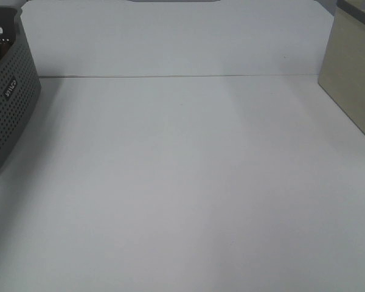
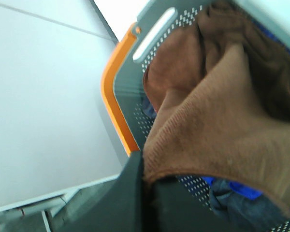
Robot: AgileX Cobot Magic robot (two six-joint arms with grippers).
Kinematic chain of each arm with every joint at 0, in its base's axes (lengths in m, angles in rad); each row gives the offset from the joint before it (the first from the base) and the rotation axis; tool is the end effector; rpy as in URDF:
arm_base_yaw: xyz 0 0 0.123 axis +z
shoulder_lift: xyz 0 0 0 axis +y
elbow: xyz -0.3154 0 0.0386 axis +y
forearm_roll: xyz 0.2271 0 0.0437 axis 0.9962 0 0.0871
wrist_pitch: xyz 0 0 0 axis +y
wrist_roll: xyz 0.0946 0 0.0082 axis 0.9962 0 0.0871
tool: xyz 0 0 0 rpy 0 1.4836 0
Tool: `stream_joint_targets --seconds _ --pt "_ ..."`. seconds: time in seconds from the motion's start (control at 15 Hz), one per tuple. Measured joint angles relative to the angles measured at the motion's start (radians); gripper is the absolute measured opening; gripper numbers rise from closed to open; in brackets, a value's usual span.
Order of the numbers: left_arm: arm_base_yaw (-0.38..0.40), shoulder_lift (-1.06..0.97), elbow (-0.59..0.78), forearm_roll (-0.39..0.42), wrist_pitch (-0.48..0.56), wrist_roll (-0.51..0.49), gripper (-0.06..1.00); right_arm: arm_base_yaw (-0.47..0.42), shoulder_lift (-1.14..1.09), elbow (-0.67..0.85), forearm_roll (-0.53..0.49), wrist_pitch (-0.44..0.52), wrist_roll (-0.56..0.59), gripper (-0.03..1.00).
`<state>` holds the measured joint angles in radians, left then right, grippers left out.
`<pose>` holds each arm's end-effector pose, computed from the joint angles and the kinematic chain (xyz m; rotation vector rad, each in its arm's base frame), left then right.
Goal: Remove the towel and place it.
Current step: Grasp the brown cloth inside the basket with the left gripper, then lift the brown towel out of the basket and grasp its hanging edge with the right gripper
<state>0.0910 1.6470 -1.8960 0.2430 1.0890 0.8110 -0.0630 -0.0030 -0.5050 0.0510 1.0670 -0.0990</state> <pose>0.3370 0.0511 0.4702 0.8724 2.2514 0.7446 -0.0535 0.0076 0.2662 -0.0395 2.0414 -0.0404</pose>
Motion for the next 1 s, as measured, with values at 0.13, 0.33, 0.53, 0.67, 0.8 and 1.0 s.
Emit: stream_joint_targets --seconds 0.13,0.33,0.53,0.67,0.8,1.0 --pt "-0.049 -0.057 0.000 -0.004 0.001 -0.007 0.00 0.000 0.000 0.000 0.000 0.000 0.000 0.86" --pt "-0.164 -0.133 -0.013 -0.005 0.011 -0.029 0.00 0.000 0.000 0.000 0.002 0.000 0.000 0.86" --pt "-0.258 -0.146 -0.060 -0.004 0.021 -0.072 0.00 0.000 0.000 0.000 0.002 0.000 0.000 0.86" --pt "-0.335 -0.149 -0.096 -0.004 0.022 -0.096 0.00 0.000 0.001 0.000 0.046 0.000 -0.002 0.86" --pt "-0.405 -0.151 -0.121 -0.004 0.022 -0.130 0.00 0.000 0.038 0.000 0.123 -0.008 -0.037 0.86" --pt "-0.505 -0.151 -0.123 0.002 0.024 -0.236 0.00 0.000 0.290 -0.009 0.528 -0.200 -0.332 0.86"
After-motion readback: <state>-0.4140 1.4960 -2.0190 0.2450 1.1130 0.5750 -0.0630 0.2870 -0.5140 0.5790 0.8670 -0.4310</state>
